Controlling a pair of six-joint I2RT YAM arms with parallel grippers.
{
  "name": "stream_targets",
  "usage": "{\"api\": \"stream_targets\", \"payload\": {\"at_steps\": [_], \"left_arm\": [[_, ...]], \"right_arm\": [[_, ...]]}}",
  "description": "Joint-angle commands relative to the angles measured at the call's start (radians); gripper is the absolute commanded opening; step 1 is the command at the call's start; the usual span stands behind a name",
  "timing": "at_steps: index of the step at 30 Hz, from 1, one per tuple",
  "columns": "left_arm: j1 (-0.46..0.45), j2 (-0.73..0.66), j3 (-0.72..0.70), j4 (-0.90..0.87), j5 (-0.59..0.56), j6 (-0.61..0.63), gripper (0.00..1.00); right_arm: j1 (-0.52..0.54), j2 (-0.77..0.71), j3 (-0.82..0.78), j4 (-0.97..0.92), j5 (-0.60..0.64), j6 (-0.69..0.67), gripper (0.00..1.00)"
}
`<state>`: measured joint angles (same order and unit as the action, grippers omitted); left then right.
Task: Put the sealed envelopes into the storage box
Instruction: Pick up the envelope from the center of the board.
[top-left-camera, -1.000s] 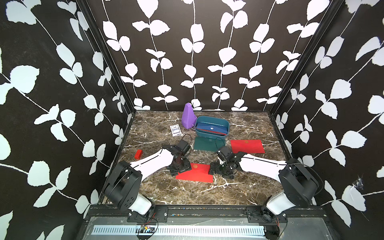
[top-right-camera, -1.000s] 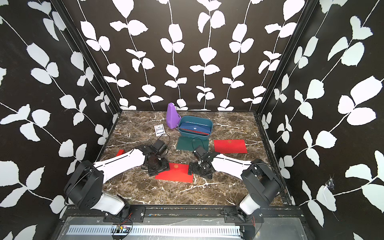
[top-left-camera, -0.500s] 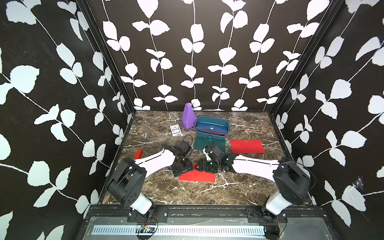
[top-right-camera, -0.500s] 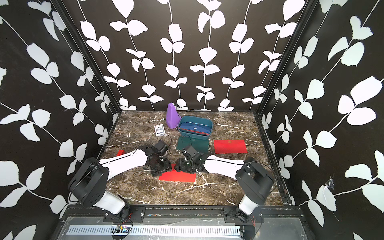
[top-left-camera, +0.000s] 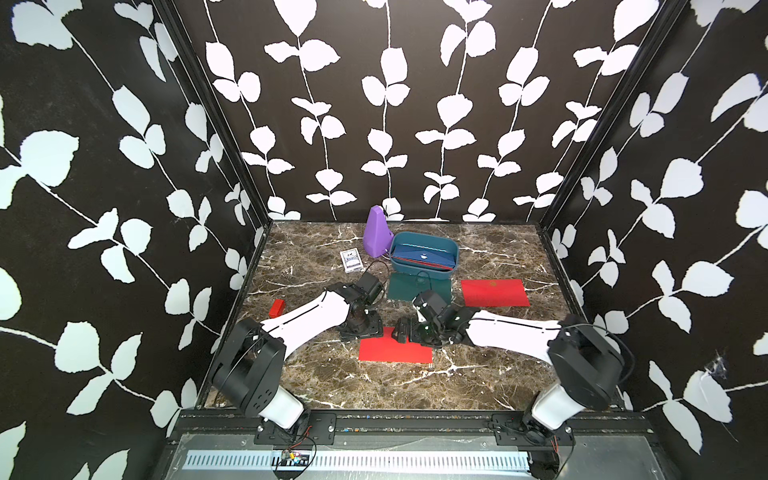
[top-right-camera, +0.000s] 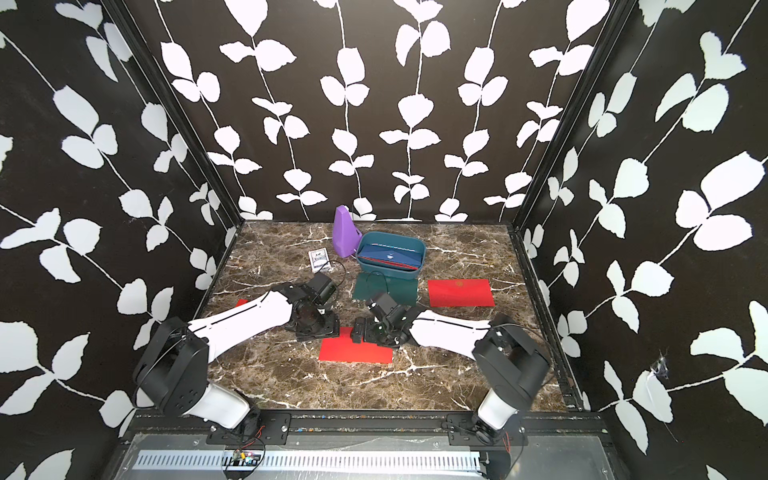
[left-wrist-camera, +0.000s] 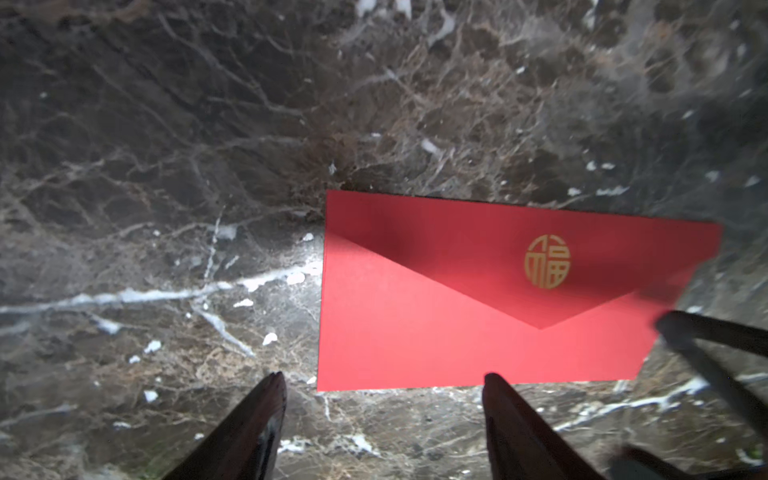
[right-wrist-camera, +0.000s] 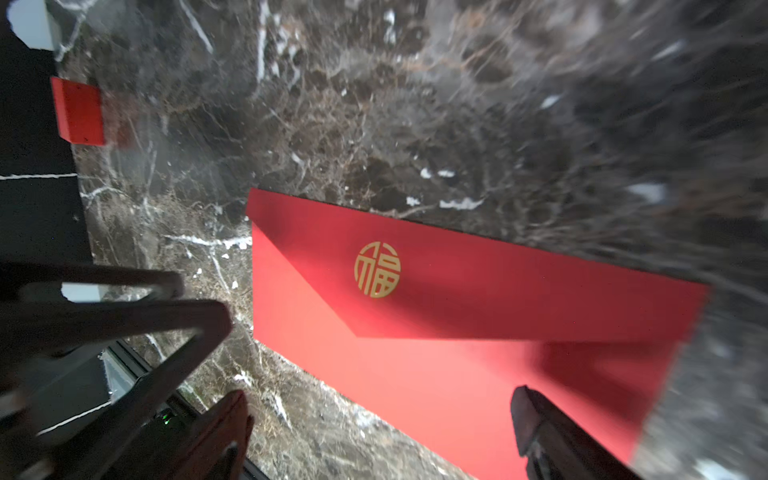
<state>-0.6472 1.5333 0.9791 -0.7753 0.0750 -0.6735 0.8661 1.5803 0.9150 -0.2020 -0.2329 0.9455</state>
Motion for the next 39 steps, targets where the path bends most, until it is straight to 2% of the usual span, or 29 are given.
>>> {"api": "stream_targets", "payload": {"at_steps": [1,10,20,26,34,39], "left_arm": [[0.006,0.019,-0.044,0.050,0.042,0.094,0.77],[0.008,0.058,-0.087,0.144,0.108,0.173,0.77],[0.008,0.135,-0.173,0.248,0.222,0.177,0.77],[0.008,0.157,-0.211,0.302,0.272,0.180,0.77],[0.008,0.179,-0.243,0.378,0.333,0.183,0.77],[0.008,0.168,-0.234,0.343,0.290,0.190,0.76]], "right_arm": [[-0.027,-0.065,-0.045,-0.082,0.045,-0.043,0.99],[-0.057,-0.067,-0.087,-0.207,0.037,-0.046,0.99],[-0.057,0.054,-0.186,0.080,-0.095,0.050,0.99],[-0.056,0.089,-0.215,0.160,-0.127,0.077,0.99],[-0.057,0.128,-0.190,0.088,-0.142,0.010,0.99],[-0.059,0.127,-0.181,0.029,-0.115,-0.022,0.99]]}}
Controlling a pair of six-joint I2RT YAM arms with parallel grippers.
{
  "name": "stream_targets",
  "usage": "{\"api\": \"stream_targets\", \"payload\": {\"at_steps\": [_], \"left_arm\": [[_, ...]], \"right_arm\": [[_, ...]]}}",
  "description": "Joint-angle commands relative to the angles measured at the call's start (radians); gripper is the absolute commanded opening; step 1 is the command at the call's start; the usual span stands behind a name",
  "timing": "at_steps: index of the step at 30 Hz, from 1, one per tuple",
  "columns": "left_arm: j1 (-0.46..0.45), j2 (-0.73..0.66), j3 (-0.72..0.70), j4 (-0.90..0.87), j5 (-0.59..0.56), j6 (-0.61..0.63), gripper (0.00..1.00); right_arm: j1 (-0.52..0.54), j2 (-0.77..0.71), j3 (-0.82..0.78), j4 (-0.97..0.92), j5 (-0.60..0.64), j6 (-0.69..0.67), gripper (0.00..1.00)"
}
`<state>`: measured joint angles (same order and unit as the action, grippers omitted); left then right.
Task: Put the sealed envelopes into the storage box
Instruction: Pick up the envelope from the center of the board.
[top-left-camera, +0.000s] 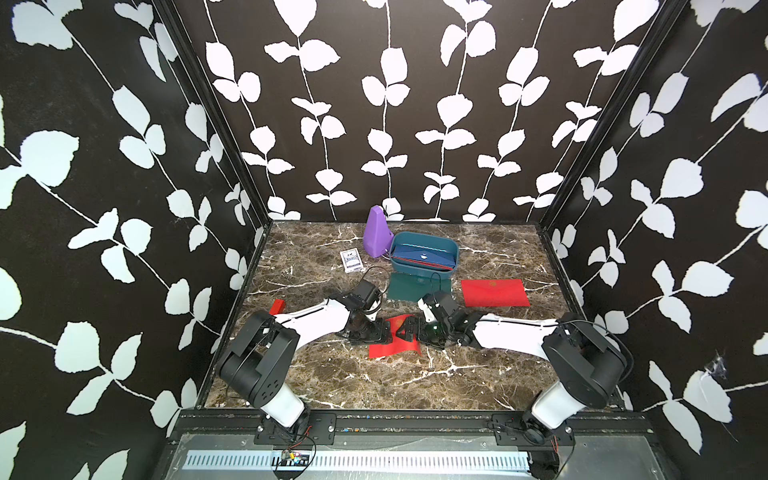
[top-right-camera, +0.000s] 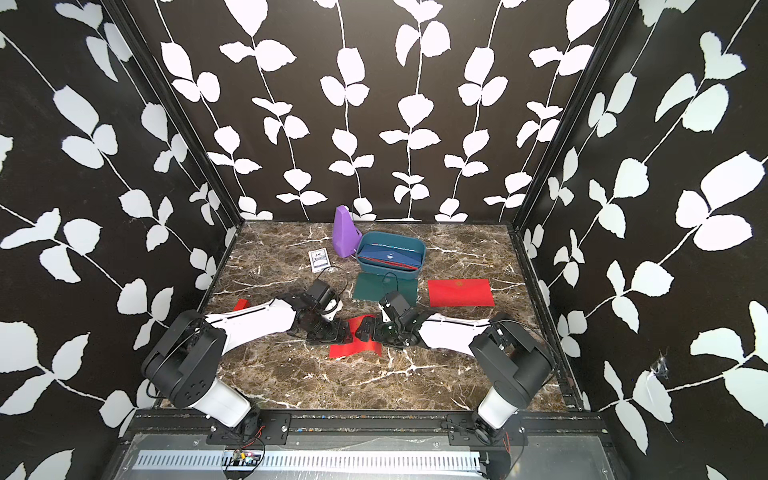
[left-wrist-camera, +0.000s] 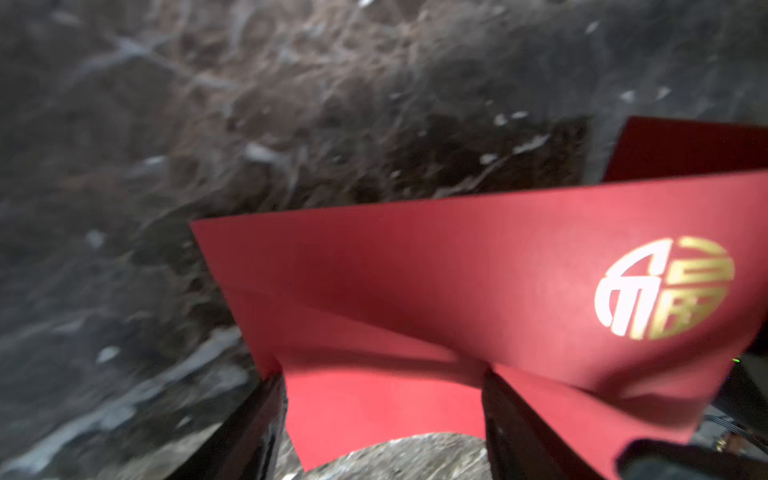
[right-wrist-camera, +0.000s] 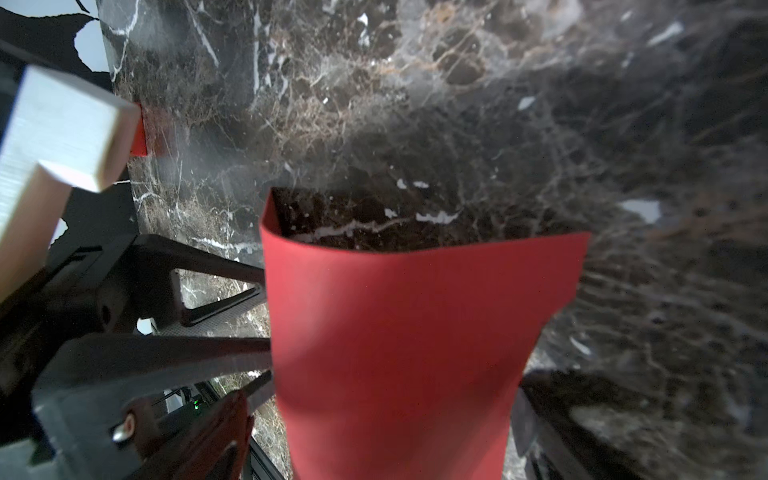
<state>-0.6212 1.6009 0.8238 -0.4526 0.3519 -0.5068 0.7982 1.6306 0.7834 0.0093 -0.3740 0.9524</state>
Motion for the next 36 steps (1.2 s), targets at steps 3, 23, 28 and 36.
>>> {"api": "stream_targets", "payload": {"at_steps": [3,23,28,36], "left_arm": [[-0.015,0.088,-0.073,0.000,0.002,0.031,0.76],[-0.012,-0.048,0.280,-0.368,-0.160,0.320,0.72],[-0.011,0.104,0.450,-0.390,-0.131,0.517,0.67],[-0.008,0.261,0.578,-0.340,0.040,0.693,0.71]], "right_arm": [[0.005,0.071,-0.044,-0.230,0.054,-0.053,0.98],[-0.038,0.059,0.045,-0.466,0.216,-0.334,0.73],[-0.061,0.067,0.058,-0.480,0.204,-0.402,0.73],[-0.069,0.070,0.078,-0.500,0.192,-0.492,0.75]]}}
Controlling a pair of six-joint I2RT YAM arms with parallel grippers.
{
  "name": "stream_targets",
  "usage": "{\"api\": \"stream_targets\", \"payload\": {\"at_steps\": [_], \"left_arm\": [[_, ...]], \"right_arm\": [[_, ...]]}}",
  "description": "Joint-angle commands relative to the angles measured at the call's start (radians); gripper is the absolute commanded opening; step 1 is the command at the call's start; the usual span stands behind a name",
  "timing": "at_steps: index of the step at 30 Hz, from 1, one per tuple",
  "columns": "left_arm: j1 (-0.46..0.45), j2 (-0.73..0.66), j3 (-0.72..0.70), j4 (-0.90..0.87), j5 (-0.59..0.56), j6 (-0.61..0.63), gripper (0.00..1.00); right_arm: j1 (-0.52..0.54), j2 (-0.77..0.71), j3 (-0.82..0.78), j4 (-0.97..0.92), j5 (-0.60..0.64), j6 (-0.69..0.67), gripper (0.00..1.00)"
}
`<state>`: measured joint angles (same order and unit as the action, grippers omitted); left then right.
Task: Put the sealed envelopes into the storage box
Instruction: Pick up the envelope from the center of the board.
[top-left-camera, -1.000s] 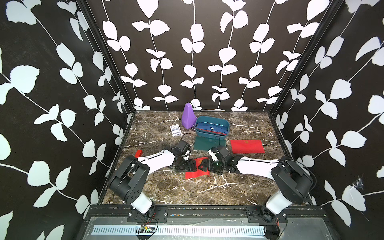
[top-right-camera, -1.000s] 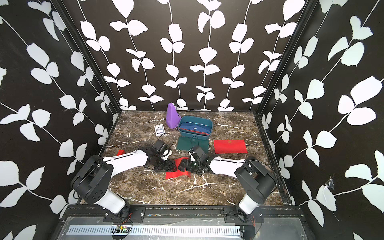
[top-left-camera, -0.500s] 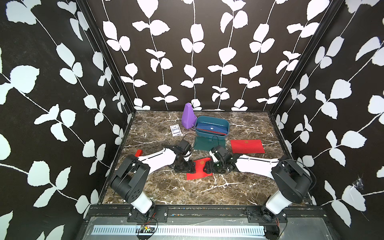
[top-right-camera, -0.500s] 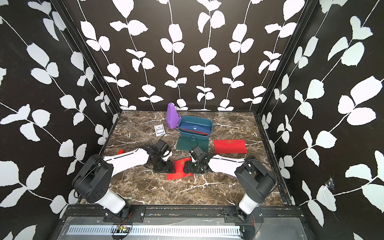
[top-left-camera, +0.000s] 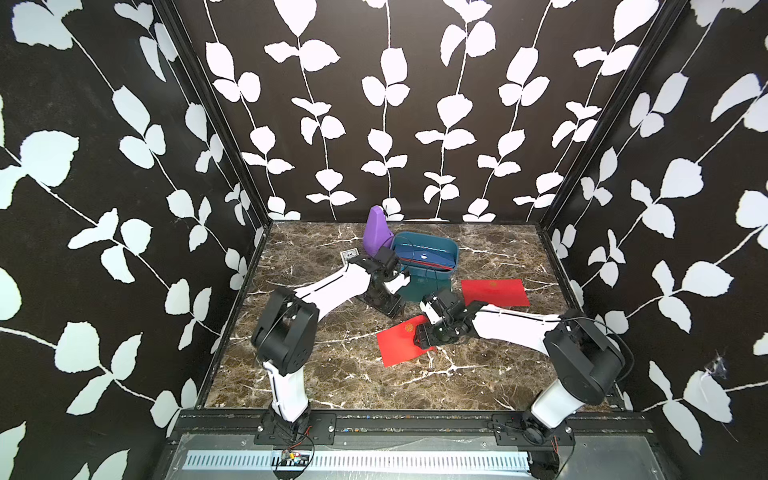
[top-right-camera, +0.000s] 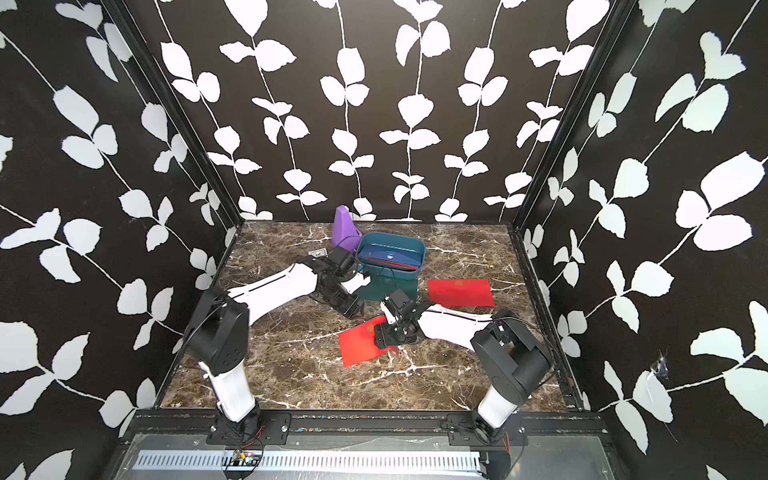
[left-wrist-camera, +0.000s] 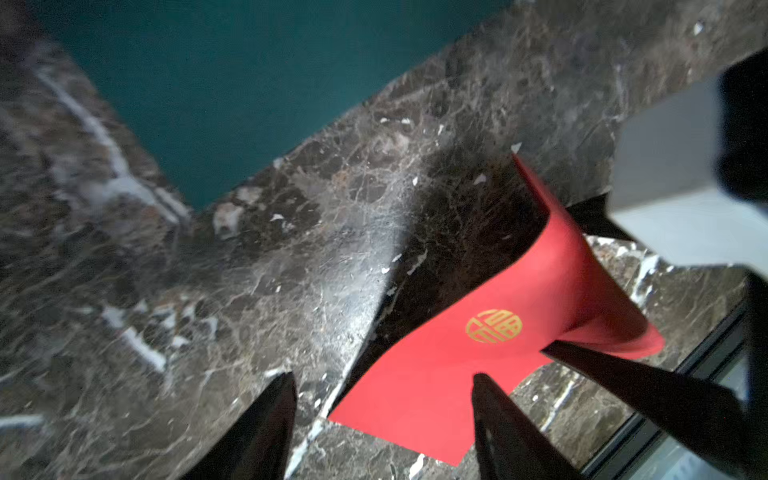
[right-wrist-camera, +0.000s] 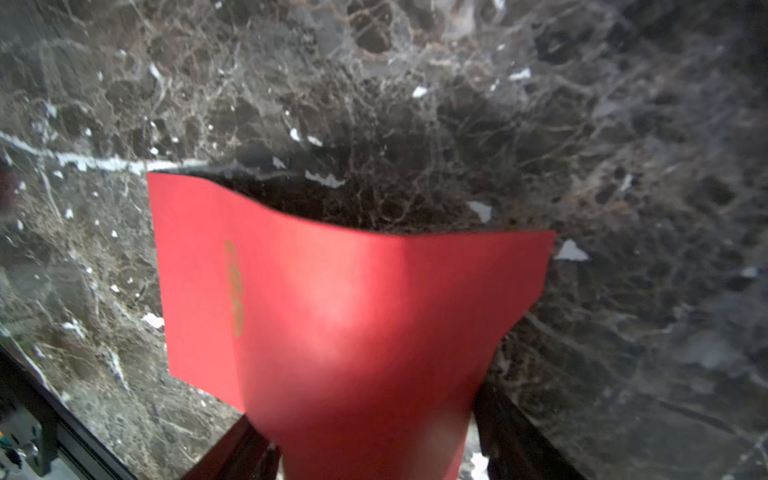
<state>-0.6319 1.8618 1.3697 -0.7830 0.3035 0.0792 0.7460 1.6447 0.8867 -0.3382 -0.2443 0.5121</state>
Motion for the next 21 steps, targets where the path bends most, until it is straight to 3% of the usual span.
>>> {"api": "stream_targets", "payload": {"at_steps": [1,12,21], "left_arm": [[0.002,0.012,0.035,0.000,0.100,0.115,0.72],[0.011,0.057,-0.002,0.098,0.324,0.159,0.73],[0.010,0.100,-0.014,0.130,0.328,0.179,0.74]], "right_arm": [[-0.017,0.059,-0.023,-0.154,0.061,-0.057,0.75],[-0.040,0.044,-0.031,-0.144,0.037,-0.104,0.75],[-0.046,0.050,-0.008,-0.148,0.014,-0.139,0.75]]}}
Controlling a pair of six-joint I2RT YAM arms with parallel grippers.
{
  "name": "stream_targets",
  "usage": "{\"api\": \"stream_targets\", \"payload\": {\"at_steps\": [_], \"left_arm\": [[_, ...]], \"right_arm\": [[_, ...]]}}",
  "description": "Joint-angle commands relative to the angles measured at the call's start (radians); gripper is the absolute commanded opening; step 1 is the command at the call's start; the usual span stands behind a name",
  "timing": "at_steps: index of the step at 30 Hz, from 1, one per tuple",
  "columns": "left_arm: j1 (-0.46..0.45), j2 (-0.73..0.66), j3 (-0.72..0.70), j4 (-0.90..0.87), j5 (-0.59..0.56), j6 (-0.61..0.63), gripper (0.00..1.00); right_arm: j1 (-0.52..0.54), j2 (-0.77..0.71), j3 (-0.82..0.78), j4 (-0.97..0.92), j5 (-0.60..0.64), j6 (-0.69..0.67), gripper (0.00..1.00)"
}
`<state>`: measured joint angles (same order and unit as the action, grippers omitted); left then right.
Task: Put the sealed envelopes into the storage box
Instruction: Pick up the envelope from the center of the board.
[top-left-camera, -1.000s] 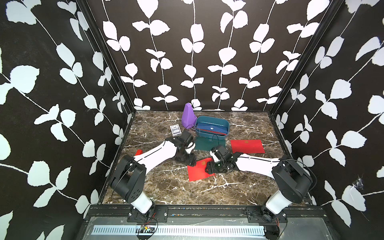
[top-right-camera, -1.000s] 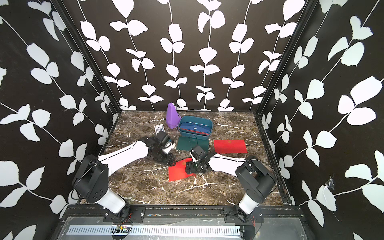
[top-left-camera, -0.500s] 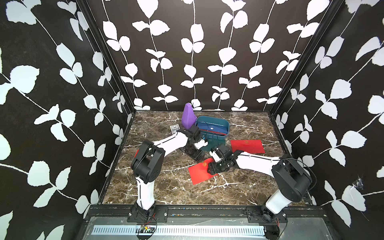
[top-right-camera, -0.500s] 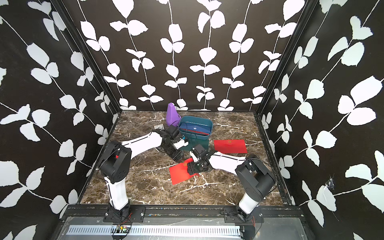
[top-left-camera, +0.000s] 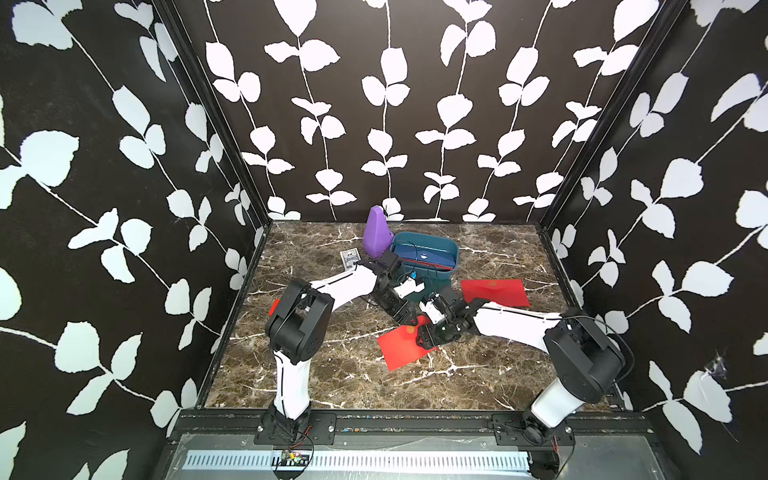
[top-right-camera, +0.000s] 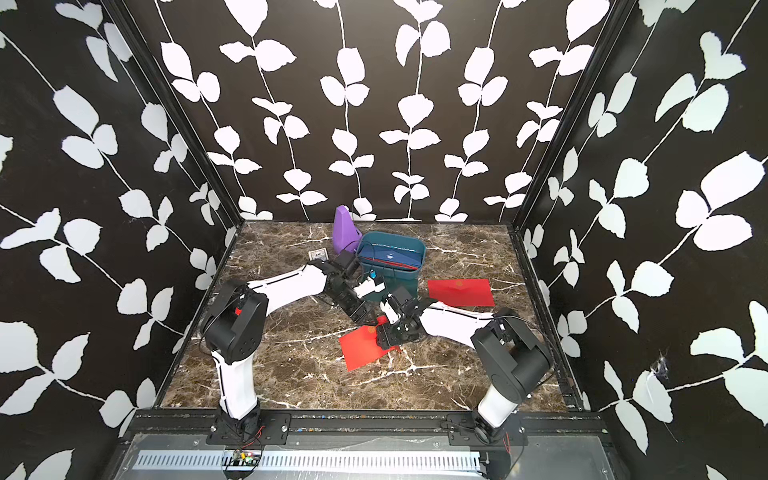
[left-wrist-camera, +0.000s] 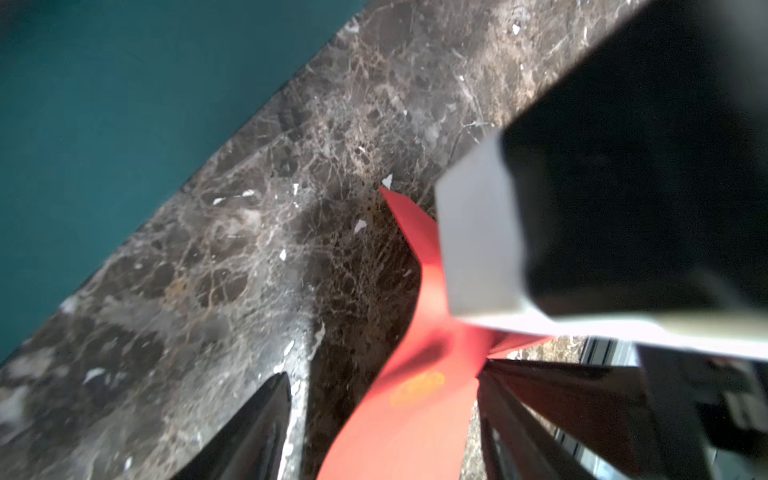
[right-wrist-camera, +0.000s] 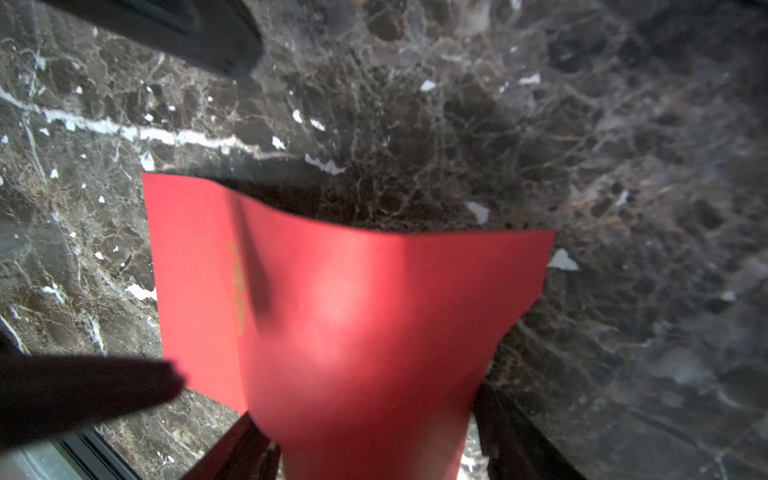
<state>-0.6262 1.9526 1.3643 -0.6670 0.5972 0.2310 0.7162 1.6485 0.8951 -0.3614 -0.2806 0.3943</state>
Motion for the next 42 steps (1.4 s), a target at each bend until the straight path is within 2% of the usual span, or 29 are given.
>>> {"api": "stream_targets", "payload": {"at_steps": [1,7,14,18,23,27,31,38,41,42], "left_arm": [[0.005,0.016,-0.005,0.014,0.038,0.029,0.74],[0.005,0.039,-0.003,-0.002,0.070,0.047,0.71],[0.005,0.027,-0.067,0.030,0.121,0.032,0.63],[0.005,0.026,-0.089,0.048,0.139,0.022,0.50],[0.006,0.000,-0.082,0.038,0.102,0.005,0.28],[0.012,-0.030,-0.076,0.009,0.075,-0.014,0.10],[0.012,-0.070,-0.094,-0.007,0.071,-0.044,0.00],[0.011,-0.213,-0.118,0.025,0.064,-0.251,0.00],[0.011,-0.298,-0.128,0.027,0.015,-0.379,0.00],[0.010,-0.332,-0.132,0.035,-0.033,-0.437,0.00]], "right_arm": [[-0.015,0.046,-0.013,-0.127,0.050,-0.025,0.75],[-0.018,0.053,-0.007,-0.131,0.053,-0.032,0.75],[-0.027,0.072,-0.001,-0.114,0.052,-0.038,0.74],[-0.033,0.082,0.011,-0.117,0.052,-0.046,0.75],[-0.044,0.086,0.028,-0.146,0.066,-0.066,0.76],[-0.072,0.044,0.043,-0.206,0.130,-0.092,0.88],[-0.127,-0.069,0.060,-0.287,0.194,-0.102,0.98],[-0.223,-0.280,0.089,-0.376,0.296,-0.047,0.99],[-0.247,-0.347,0.094,-0.385,0.340,-0.006,0.99],[-0.260,-0.364,0.093,-0.381,0.346,0.009,0.99]]}}
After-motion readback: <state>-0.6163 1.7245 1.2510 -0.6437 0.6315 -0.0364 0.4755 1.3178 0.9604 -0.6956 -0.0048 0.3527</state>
